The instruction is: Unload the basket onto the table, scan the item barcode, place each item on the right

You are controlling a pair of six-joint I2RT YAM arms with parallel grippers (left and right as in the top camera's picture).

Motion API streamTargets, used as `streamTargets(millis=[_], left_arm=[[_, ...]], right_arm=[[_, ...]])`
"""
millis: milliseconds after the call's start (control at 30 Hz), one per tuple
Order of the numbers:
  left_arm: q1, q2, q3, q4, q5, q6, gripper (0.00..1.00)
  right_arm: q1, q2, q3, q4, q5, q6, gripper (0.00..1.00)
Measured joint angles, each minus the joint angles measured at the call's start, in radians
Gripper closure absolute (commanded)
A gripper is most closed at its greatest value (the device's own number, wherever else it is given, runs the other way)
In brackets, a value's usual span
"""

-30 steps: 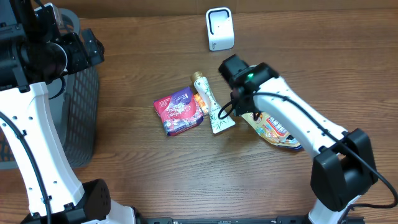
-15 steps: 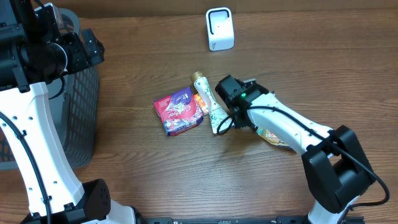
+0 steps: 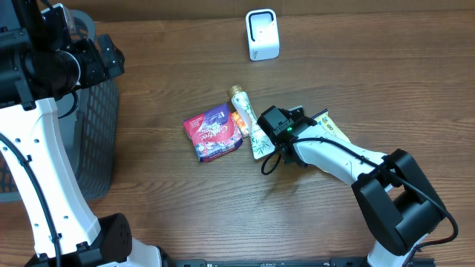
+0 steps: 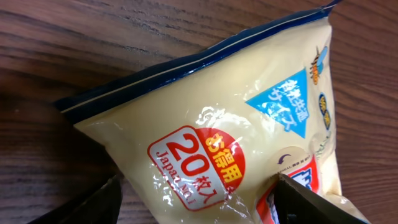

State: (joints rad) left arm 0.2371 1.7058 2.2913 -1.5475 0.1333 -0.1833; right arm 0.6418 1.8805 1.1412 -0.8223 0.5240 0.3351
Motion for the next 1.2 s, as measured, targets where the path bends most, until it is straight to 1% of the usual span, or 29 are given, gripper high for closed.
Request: streamTargets(millis=[67,133,167,267,333,433,600,767,933,967,1000,1033,1100,1200], left_arm=[[0.000,0.000,0.000,0.000,0.000,0.000,0.00],[0.000,0.000,0.000,0.000,0.000,0.000,0.00],[0.000,0.000,0.000,0.000,0.000,0.000,0.00],[0.000,0.000,0.000,0.000,0.000,0.000,0.00],[0.000,0.000,0.000,0.000,0.000,0.000,0.00],[0.000,0.000,0.000,0.000,0.000,0.000,0.00],[0.000,0.000,0.000,0.000,0.000,0.000,0.00],[0.000,0.000,0.000,0.000,0.000,0.000,0.00],[0.000,0.000,0.000,0.000,0.000,0.000,0.00],[0.000,0.000,0.000,0.000,0.000,0.000,0.00],[0.000,0.000,0.000,0.000,0.000,0.000,0.00],[0.000,0.000,0.000,0.000,0.000,0.000,0.00],[0.000,0.000,0.000,0.001,0.000,0.000,0.00],[0.000,0.000,0.000,0.000,0.000,0.000,0.00]], right_arm=[[0.000,0.000,-0.026,0.040,0.012,0.001,0.22],[-0.003,-0.004,-0.043,0.083,0.027,-0.001,0.27],[-0.006,-0.006,-0.049,0.098,0.031,-0.001,0.31],[-0.026,-0.007,-0.058,0.114,0.034,-0.001,0.61],[-0.043,-0.007,-0.065,0.115,0.039,-0.005,0.78],[-0.062,-0.007,-0.066,0.116,0.046,-0.007,0.96],[-0.085,-0.012,-0.062,0.108,0.029,-0.002,0.97],[-0.132,-0.009,0.004,0.010,-0.059,0.014,0.96],[-0.198,0.002,0.192,-0.153,-0.261,0.022,0.96],[-0.214,0.002,0.251,-0.175,-0.320,0.021,0.96],[-0.234,0.002,0.326,-0.216,-0.420,0.008,0.96],[-0.238,0.002,0.338,-0.221,-0.431,0.004,0.96],[-0.266,0.002,0.409,-0.251,-0.577,-0.014,0.96],[-0.307,0.002,0.449,-0.249,-0.777,-0.047,0.96]])
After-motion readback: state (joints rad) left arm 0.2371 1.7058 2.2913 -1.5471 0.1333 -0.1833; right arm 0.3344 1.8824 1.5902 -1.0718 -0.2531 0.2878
